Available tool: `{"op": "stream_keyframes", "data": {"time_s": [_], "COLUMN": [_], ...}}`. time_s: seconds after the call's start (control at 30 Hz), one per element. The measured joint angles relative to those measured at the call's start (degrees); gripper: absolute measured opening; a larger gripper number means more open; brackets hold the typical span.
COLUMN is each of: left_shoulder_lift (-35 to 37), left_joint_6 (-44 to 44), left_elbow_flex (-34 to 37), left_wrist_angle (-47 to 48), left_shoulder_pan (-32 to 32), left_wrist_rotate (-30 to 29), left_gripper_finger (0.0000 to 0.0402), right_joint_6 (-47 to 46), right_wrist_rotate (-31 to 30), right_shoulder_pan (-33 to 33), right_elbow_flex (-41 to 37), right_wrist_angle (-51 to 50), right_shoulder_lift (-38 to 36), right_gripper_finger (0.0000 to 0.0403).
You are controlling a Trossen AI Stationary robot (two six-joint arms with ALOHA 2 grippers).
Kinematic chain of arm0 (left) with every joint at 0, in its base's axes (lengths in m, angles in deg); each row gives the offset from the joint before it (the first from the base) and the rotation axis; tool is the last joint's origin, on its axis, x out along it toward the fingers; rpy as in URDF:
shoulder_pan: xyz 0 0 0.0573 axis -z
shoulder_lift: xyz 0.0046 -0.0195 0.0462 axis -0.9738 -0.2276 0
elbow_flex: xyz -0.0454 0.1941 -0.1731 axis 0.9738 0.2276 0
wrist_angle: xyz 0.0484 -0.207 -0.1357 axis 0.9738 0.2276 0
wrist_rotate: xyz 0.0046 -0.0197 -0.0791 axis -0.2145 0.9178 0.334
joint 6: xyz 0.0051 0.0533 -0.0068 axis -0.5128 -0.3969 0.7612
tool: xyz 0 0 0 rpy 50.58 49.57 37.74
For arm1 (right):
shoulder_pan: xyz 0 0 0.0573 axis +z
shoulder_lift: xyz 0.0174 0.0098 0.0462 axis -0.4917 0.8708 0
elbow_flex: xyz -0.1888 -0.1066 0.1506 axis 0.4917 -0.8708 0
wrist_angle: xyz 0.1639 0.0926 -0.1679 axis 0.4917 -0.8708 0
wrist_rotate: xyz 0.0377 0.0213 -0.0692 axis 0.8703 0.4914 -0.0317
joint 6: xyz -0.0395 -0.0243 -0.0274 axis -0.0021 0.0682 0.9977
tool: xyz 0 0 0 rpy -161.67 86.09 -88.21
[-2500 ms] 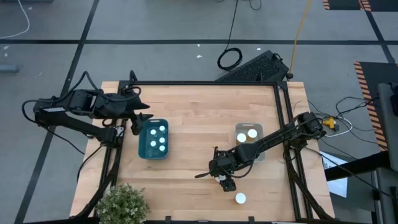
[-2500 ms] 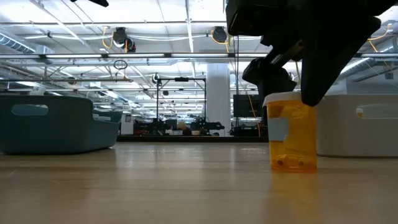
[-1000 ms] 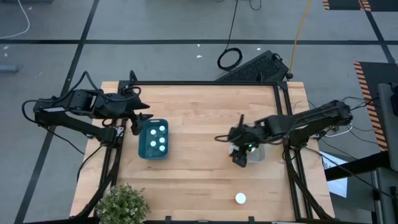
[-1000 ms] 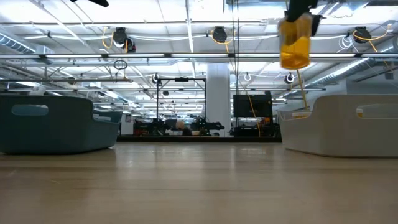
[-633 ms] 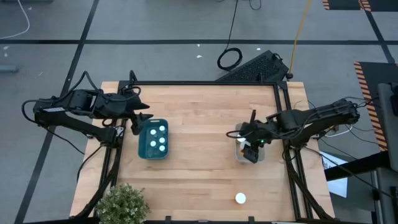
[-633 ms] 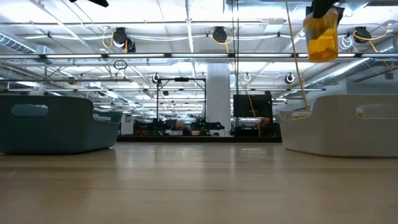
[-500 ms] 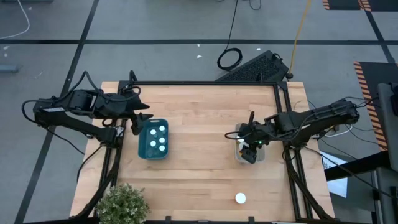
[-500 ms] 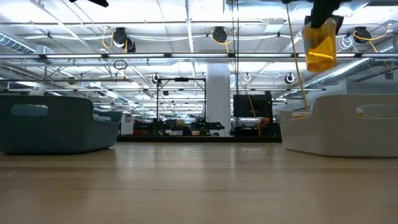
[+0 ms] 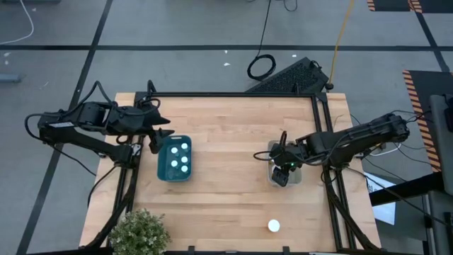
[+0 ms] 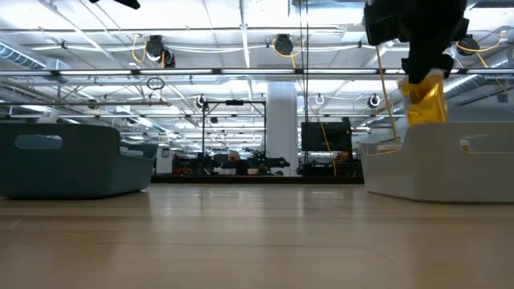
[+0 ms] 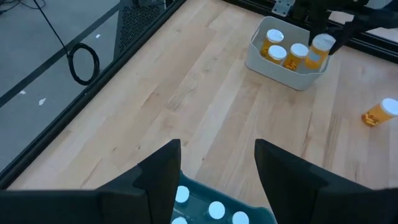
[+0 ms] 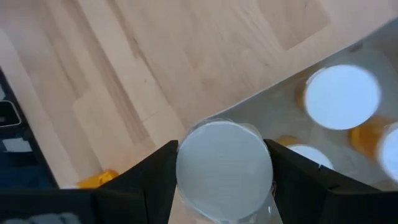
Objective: Pick and place medicine bottles into bin by pill shape (circle, oval)
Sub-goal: Put the orange pill bottle into the gray bin
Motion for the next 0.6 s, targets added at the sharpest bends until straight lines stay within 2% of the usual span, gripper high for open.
{"op": "stream_keyframes", "data": {"time_s": [0.6], "left_shoulder_lift": [0.0], "left_joint_6": [-0.5], "left_elbow_flex": [0.0], "left_wrist_angle": [0.0], "left_shoulder_pan": [-4.2], "left_wrist_rotate": [1.6], "left_gripper_finger": [0.0209], "right_joint_6": [1.0], "right_wrist_rotate": [0.9], "right_shoulder_pan": [-3.1], "right_elbow_flex": [-5.0], "right_wrist_angle": [2.5], "right_shoulder_lift": [0.0], "right_gripper_finger": [0.0210]}}
